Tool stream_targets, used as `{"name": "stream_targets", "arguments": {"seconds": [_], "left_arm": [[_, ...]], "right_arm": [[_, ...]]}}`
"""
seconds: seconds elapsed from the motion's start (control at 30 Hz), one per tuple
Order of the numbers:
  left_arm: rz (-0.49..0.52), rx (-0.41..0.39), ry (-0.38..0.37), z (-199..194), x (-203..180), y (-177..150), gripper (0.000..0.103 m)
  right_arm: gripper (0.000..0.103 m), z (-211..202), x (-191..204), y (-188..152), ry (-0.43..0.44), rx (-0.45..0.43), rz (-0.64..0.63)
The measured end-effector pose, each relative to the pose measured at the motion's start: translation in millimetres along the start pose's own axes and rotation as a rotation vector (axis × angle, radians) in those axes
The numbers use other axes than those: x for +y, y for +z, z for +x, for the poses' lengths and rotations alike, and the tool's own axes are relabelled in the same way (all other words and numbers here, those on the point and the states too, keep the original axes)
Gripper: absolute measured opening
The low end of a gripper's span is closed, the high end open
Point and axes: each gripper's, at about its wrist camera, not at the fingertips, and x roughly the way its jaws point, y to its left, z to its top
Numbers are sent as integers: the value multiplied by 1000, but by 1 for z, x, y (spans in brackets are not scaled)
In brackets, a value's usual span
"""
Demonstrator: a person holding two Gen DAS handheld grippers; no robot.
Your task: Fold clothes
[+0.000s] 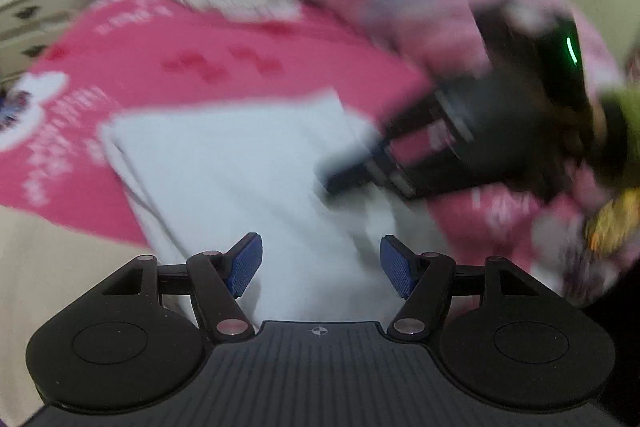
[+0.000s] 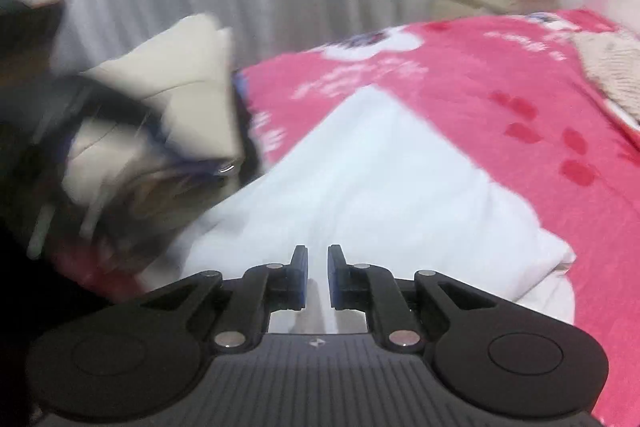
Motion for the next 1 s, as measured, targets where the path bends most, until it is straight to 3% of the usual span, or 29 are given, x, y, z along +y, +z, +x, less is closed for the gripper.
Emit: {"name": "stream_targets", "arguments": {"seconds": [0.07, 0.13, 0.23, 0.27, 0.3, 0.43, 0.53, 0.57, 0.6, 0.67, 0.7, 0.73, 0.87, 0.93, 1.0], "left_arm": [[29, 116, 34, 29, -4, -11, 64], [79, 124, 56, 38, -8, -16, 64], [69, 140, 55, 40, -8, -11, 66], [65, 145, 52, 41, -6, -10, 67], [67, 150, 51, 43, -7, -9, 68], [97, 159, 62, 43, -19, -11, 70], [106, 151, 73, 44, -23, -14, 71], [99, 148, 72, 44, -23, -14, 71], [81, 144, 70, 45, -21, -14, 71], [52, 141, 65, 46, -18, -13, 71], [48, 139, 64, 46, -18, -13, 71], [48, 137, 62, 46, -18, -13, 71], [56, 133, 59, 42, -20, -16, 71], [49, 133, 64, 40, -22, -17, 71], [44, 127, 70, 37, -23, -19, 71]], "right_arm": [[11, 18, 0, -15, -19, 82, -31], [5, 24, -4, -36, -79, 215, -85], [5, -3, -20, -35, -207, 266, -86], [12, -10, -23, -31, -267, 275, -101], [11, -15, -23, -25, -299, 267, -106], [11, 5, 0, 6, -152, 105, -106], [13, 30, -5, -6, -104, 141, -193], [11, 24, -29, -10, -126, 136, -109], [0, 17, -53, -14, -148, 132, -25], [1, 5, -96, -21, -211, 121, 114], [8, -1, -105, -19, -293, 113, 105], [8, -4, -110, -16, -340, 100, 105], [7, 8, -97, 2, -257, 33, 100], [5, 21, -99, 2, -281, 37, 47], [2, 27, -134, -2, -372, 42, 127]]}}
